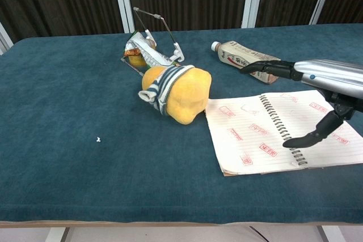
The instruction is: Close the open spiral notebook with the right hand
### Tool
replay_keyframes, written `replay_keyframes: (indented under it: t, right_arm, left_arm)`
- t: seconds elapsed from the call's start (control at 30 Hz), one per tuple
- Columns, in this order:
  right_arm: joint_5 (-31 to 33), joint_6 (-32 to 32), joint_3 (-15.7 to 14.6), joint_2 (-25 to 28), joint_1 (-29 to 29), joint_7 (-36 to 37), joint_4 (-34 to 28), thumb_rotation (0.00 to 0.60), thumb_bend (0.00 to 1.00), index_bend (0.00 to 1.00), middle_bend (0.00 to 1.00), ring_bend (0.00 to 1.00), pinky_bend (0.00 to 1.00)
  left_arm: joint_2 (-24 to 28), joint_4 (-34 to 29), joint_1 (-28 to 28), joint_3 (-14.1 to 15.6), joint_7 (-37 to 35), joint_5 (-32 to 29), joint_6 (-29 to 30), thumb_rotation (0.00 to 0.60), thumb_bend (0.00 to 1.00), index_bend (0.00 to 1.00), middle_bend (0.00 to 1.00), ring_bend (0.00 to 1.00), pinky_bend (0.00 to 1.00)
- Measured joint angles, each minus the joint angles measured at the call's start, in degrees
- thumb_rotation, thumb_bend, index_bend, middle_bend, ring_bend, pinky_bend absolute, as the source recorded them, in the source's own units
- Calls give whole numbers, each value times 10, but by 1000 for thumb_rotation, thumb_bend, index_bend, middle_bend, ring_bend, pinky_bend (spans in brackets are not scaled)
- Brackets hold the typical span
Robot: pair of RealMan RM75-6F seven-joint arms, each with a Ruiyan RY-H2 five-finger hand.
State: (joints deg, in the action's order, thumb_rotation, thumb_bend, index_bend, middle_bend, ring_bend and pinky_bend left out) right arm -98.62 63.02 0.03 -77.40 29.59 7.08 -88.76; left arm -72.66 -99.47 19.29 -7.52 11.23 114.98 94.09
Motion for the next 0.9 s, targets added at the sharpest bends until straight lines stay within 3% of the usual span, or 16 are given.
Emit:
replay_keyframes:
  t: [0.27, 0.5, 0.7, 0.9]
  right_arm:
    - [9, 12, -11, 11, -10, -13, -2, 600, 0, 79, 32, 6, 97]
    - [50, 46, -30, 31, -65, -58, 2, 600, 0, 114, 55, 6, 109]
    - [73, 84, -40, 6, -109, -87, 66, 600, 0, 167, 74, 6, 114]
    - [87, 97, -38, -44, -130, -104, 156, 600, 0, 176, 74, 6, 114]
  left_arm:
    - [7, -2, -10, 7, 17, -22, -6, 600, 226, 133, 149, 100, 91]
    - [23, 5, -42, 24, 26, -93, -16, 600, 227, 133, 150, 98, 85]
    - [22, 39, -73, 41, 11, -158, -25, 600, 228, 134, 150, 96, 82]
    - [8, 66, -84, 45, -13, -185, -30, 600, 227, 133, 149, 94, 82]
